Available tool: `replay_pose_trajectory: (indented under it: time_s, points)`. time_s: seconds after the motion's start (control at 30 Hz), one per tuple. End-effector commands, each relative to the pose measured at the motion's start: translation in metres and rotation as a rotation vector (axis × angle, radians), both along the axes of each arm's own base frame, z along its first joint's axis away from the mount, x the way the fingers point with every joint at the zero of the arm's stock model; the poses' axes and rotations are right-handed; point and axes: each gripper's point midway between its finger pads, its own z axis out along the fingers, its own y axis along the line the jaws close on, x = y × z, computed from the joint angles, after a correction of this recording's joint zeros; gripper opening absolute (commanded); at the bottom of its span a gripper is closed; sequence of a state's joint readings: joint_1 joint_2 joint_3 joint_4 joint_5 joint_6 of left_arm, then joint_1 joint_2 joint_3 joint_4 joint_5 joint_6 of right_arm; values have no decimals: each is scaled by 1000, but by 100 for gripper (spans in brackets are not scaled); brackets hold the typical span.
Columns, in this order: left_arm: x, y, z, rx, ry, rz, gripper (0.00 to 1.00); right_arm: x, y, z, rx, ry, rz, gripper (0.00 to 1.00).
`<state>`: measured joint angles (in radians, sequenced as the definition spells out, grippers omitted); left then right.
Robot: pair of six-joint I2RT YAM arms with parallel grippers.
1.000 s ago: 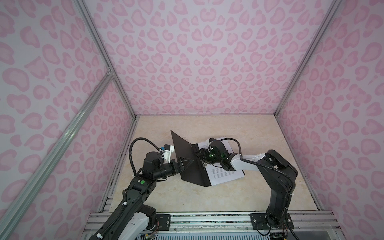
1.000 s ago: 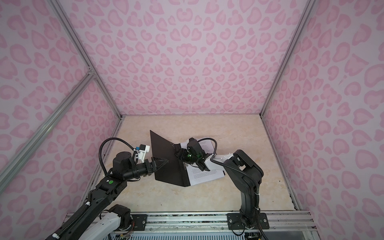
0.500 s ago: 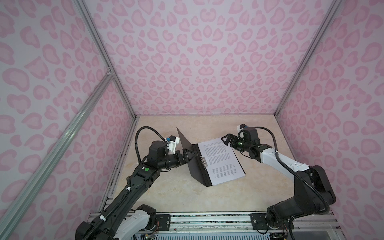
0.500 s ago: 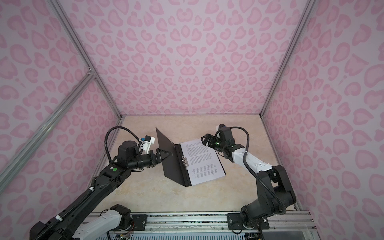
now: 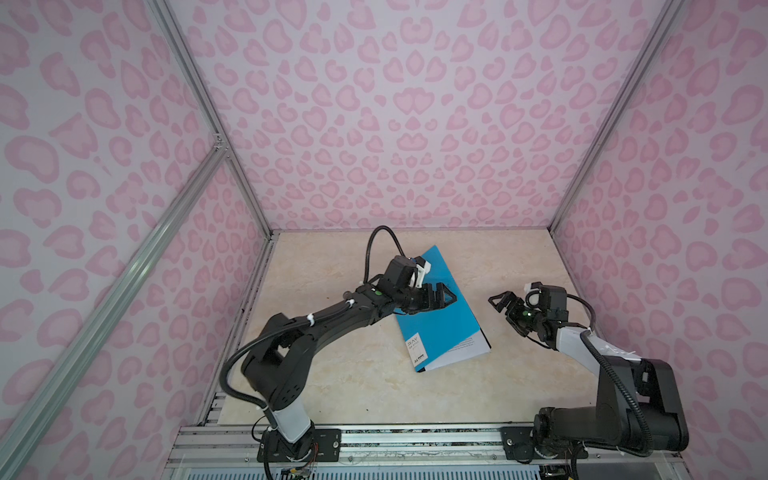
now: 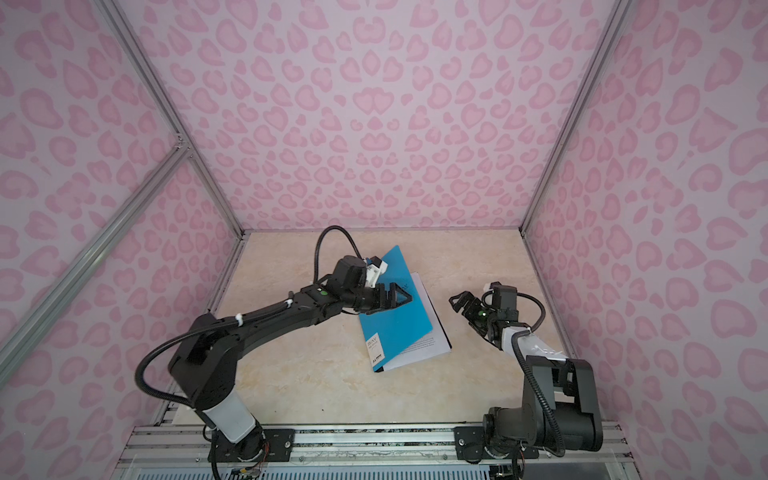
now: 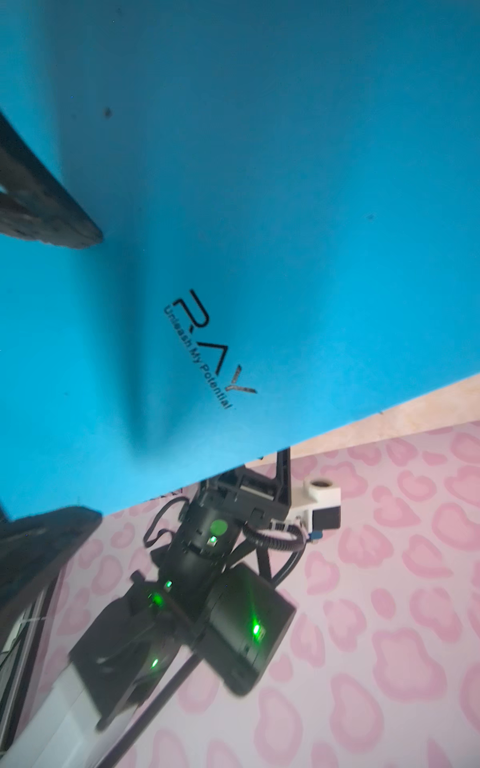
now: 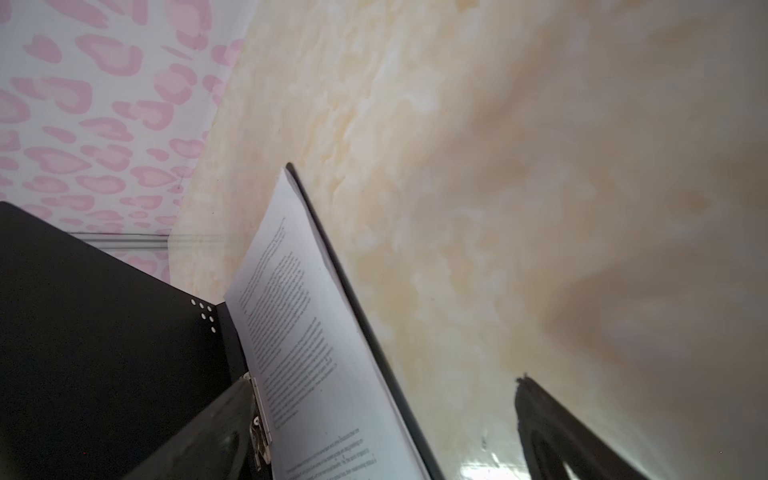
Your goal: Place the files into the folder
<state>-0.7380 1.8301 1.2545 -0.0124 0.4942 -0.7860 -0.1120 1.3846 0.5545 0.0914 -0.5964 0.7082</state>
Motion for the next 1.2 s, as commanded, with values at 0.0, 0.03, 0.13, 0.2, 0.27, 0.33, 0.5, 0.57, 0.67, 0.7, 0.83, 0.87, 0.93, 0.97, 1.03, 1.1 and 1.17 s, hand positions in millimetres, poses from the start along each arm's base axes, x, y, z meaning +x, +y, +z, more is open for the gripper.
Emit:
replay_pose_trajectory:
  time_s: [0.0, 0.03, 0.13, 0.2, 0.27, 0.33, 0.5, 0.57, 0.67, 0.7, 0.83, 0.87, 0.93, 0.97, 1.03, 1.1, 1.17]
  points:
    - [8, -21, -27, -8, 48, 4, 97, 9, 6, 12, 30, -73, 43, 97]
    - [10, -21, -28, -17, 52, 10, 97, 9, 5, 10, 22, -64, 44, 97]
    - [8, -9, -3, -44, -5, 17, 97, 7, 11, 6, 6, -63, 64, 97]
    - [0, 8, 28, -63, -73, 19, 98, 7, 20, 4, -18, -49, 99, 97]
    - [-11, 30, 49, -70, -127, 33, 99, 5, 31, -2, -49, -25, 133, 97]
    - [-24, 55, 59, -68, -163, 58, 100, 4, 39, -8, -74, -4, 148, 97]
    - [-51, 124, 40, 38, -214, 165, 97, -7, 56, -26, -77, 58, 152, 97]
    - [-63, 148, 34, 44, -224, 207, 97, -15, 61, -33, -98, 91, 144, 97]
    - [-80, 177, 23, 65, -238, 264, 97, -33, 87, -36, -102, 79, 173, 97]
    - [-84, 186, 19, 80, -245, 285, 97, -39, 98, -37, -114, 76, 189, 97]
    - [-88, 212, 14, 144, -284, 362, 97, -57, 135, -37, -66, 46, 227, 97]
    - [-87, 218, 16, 158, -296, 386, 97, -61, 146, -35, -58, 38, 234, 97]
    - [-86, 225, 20, 169, -317, 416, 97, -65, 173, -29, -69, 7, 283, 97]
    - [-85, 228, 22, 173, -329, 430, 97, -66, 183, -28, -93, 12, 311, 97]
    - [-80, 238, 22, 215, -340, 484, 97, -60, 186, -28, -136, 17, 325, 97]
    - [-72, 252, 18, 283, -354, 550, 97, -51, 183, -25, -129, 8, 335, 97]
    - [-64, 262, 14, 347, -391, 587, 97, -40, 177, -12, -118, -34, 353, 97]
